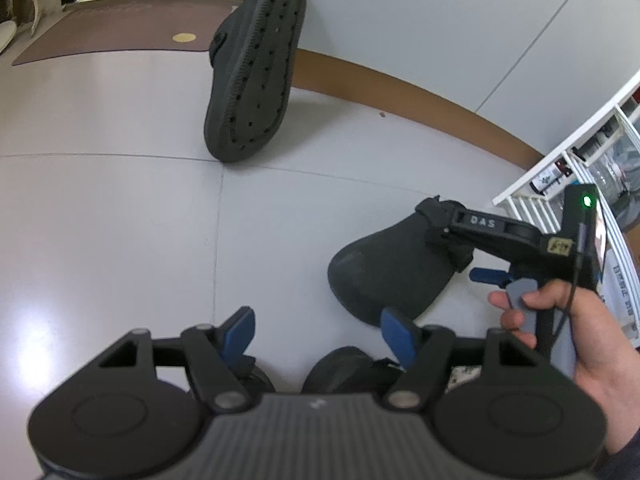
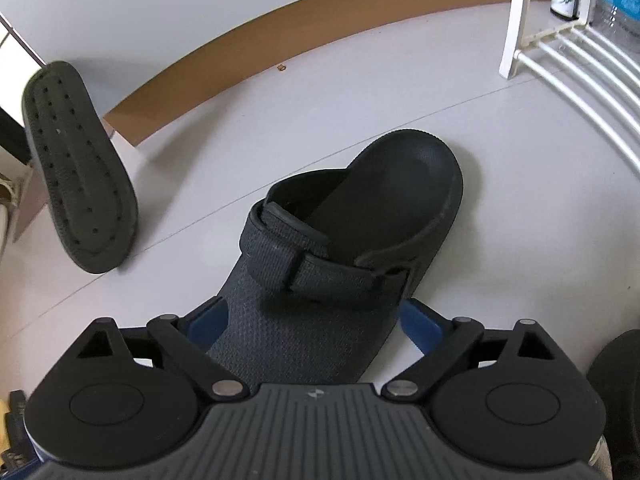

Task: Organize scattered shoes
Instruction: 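Rotate the black clog with the right gripper so its toe points along the row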

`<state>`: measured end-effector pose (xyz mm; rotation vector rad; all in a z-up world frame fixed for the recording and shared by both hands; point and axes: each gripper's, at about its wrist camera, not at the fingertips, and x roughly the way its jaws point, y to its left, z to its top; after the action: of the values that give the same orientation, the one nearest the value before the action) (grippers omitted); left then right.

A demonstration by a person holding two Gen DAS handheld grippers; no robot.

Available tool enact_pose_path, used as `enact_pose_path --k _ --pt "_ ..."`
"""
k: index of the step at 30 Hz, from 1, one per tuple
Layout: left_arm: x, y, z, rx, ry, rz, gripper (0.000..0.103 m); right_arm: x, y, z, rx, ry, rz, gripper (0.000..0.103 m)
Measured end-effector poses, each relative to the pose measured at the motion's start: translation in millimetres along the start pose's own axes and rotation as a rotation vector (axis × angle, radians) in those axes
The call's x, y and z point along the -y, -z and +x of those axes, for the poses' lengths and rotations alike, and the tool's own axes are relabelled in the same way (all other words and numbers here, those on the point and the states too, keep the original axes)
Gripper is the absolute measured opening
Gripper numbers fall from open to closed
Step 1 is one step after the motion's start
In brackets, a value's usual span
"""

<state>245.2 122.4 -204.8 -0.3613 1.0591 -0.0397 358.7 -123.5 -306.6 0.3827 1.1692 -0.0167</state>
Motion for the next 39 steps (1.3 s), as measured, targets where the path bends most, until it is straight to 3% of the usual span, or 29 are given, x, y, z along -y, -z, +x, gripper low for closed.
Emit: enact_pose_path --k 9,14,17,19,21,24,26,27,28,30,39 --pt "-12 -3 -3 -0.008 -0.001 -0.012 0.072 -18 0 21 -0.001 0.075 0.007 0.098" --pt "-14 -3 -5 -0.008 0.002 -0.024 0.072 -15 0 20 0.037 0.041 -0.074 0.096" --pt "-12 -3 -5 -0.011 0.005 -0.022 0.072 -16 1 16 0.048 0.024 -0.127 0.084" --pt "-10 -3 -5 -0.011 0.005 -0.021 0.072 -20 0 12 0.053 0.015 -0.173 0.067" --pt "-8 -4 -5 -0.01 0.004 -0.018 0.072 -23 -1 7 0.058 0.006 -0.219 0.059" --pt "-6 -4 -5 -0.012 0.002 -0.014 0.072 -24 1 2 0.071 0.012 -0.27 0.056" --pt "-6 -5 -3 -0.015 0.002 -0.012 0.072 -22 1 -1 0.074 0.03 -0.272 0.058" --pt "-7 -5 -1 -0.016 0.004 -0.01 0.072 -20 1 -2 0.072 0.045 -0.265 0.064" --pt "-6 -6 0 -0.018 0.006 -0.008 0.072 -19 1 -2 0.067 0.048 -0.254 0.08" --pt "-7 -7 1 -0.014 0.007 -0.011 0.072 -20 1 -1 0.054 0.033 -0.249 0.098" --pt "-8 -5 4 -0.02 0.005 -0.012 0.073 -25 3 27 -0.061 -0.041 -0.263 0.102"
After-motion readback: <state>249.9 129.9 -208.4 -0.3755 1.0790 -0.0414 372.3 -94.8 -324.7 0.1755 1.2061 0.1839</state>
